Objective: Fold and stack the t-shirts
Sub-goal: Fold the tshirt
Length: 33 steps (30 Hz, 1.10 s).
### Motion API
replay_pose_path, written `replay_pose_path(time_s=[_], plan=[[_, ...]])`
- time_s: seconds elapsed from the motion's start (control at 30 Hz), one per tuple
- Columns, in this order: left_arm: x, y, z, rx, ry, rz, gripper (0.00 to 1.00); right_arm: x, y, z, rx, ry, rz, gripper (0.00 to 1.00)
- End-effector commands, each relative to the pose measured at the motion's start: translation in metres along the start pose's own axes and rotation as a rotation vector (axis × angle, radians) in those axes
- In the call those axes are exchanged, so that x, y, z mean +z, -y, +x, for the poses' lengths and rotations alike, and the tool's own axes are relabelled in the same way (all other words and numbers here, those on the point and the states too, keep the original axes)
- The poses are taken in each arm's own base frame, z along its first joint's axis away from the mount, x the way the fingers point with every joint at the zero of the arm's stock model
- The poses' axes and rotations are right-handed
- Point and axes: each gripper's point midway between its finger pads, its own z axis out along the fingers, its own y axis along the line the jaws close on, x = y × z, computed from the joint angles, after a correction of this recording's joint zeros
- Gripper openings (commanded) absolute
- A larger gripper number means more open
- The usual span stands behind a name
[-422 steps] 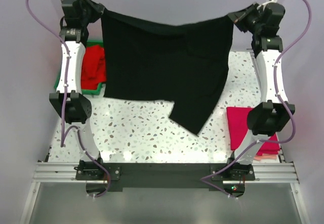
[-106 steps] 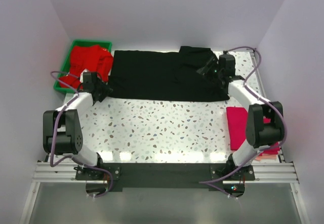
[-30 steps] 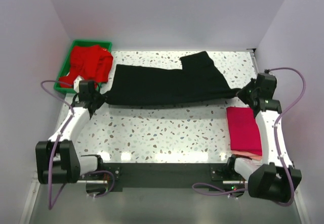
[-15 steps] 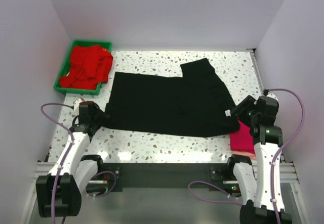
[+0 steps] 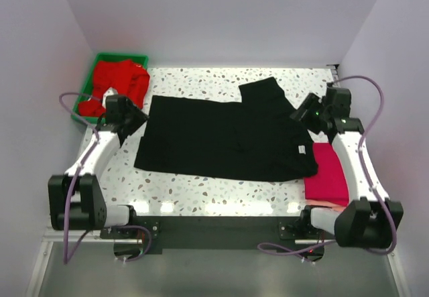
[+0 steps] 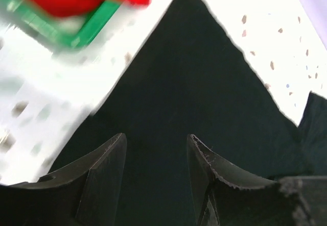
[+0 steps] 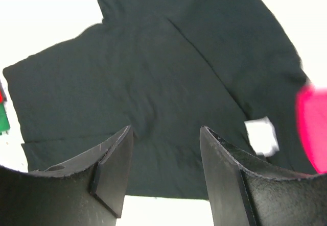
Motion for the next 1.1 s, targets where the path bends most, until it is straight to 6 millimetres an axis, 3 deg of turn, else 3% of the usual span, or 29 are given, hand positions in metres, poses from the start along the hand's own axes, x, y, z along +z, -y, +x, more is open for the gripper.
replay_pose_path(time_s=[0.0,0.03,0.1,0.17,0.27,0.3,0.4,0.5,0.67,1.07], plan=[[0.025,0.047,-0.035,0.109,0.073,0.06,0.54,0.018,-0.052,-0.061,-0.047,0.163,-0.11,0.58],[0.044,0.057,-0.044,0.125,0.076,0.036,0.53,0.04,-0.051,-0.06,-0.037,0.133,-0.097,0.58],[0.064,0.063,-0.045,0.172,0.055,-0.003,0.51,0.052,-0.067,-0.083,-0.035,0.177,-0.139,0.58],[0.104,0.075,-0.054,0.207,0.054,-0.053,0.49,0.074,-0.075,-0.098,-0.037,0.189,-0.152,0.58],[0.129,0.082,-0.058,0.247,0.063,-0.087,0.45,0.105,-0.073,-0.106,-0.057,0.174,-0.129,0.58],[0.137,0.081,-0.057,0.263,0.057,-0.106,0.45,0.106,-0.081,-0.118,-0.067,0.203,-0.144,0.58],[0.17,0.09,-0.06,0.301,0.066,-0.138,0.43,0.126,-0.085,-0.131,-0.093,0.223,-0.149,0.58],[0.19,0.088,-0.057,0.319,0.063,-0.174,0.42,0.146,-0.084,-0.136,-0.113,0.218,-0.137,0.58],[0.206,0.083,-0.056,0.324,0.07,-0.213,0.4,0.17,-0.081,-0.137,-0.139,0.198,-0.129,0.58],[0.217,0.065,-0.048,0.34,0.064,-0.272,0.4,0.208,-0.063,-0.128,-0.162,0.141,-0.072,0.58]])
